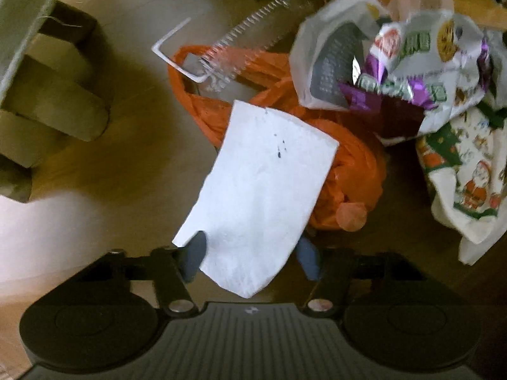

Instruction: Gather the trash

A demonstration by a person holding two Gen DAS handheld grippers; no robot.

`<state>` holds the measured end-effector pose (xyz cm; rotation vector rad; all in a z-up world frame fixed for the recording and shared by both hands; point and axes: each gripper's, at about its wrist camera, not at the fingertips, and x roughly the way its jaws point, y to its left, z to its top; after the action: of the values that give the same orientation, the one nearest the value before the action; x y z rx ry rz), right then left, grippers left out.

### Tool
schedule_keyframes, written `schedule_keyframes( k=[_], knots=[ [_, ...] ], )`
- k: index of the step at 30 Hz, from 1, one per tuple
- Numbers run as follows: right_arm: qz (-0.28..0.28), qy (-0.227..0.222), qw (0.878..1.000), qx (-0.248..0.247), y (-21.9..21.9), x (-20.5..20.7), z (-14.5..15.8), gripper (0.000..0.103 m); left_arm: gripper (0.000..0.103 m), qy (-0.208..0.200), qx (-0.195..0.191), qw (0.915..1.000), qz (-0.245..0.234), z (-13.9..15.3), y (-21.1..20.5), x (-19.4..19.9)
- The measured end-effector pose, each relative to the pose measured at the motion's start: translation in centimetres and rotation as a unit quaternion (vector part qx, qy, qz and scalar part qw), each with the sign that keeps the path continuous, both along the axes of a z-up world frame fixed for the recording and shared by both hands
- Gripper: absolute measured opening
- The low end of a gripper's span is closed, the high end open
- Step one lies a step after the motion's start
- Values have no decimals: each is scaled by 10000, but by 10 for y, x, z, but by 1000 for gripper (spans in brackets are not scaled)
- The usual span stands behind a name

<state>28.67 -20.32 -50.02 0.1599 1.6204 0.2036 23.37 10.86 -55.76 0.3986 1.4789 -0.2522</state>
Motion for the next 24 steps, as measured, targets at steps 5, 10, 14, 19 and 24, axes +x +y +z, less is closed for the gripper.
schedule_keyframes(
  k=[5, 10, 14, 19, 24],
  knots=[
    [-9, 4, 10000, -8, -1, -1, 0, 1, 30, 112, -47, 9999, 65, -5, 5, 1],
    [-15, -52, 10000, -15, -1, -2, 3, 1, 11, 67, -181, 9988, 456, 0, 20, 6],
    [5, -245, 9997, -33, 0, -5, 15, 1, 7, 31, -394, 9945, 967, 13, 38, 5],
    [37, -493, 9987, 79, 1, -9, 44, 1, 5, -49, -544, 9864, 1550, 39, 60, 7],
    [163, -847, 9961, 163, 4, -15, 93, 1, 5, -313, -622, 9809, 1816, 87, 65, 7]
  ],
)
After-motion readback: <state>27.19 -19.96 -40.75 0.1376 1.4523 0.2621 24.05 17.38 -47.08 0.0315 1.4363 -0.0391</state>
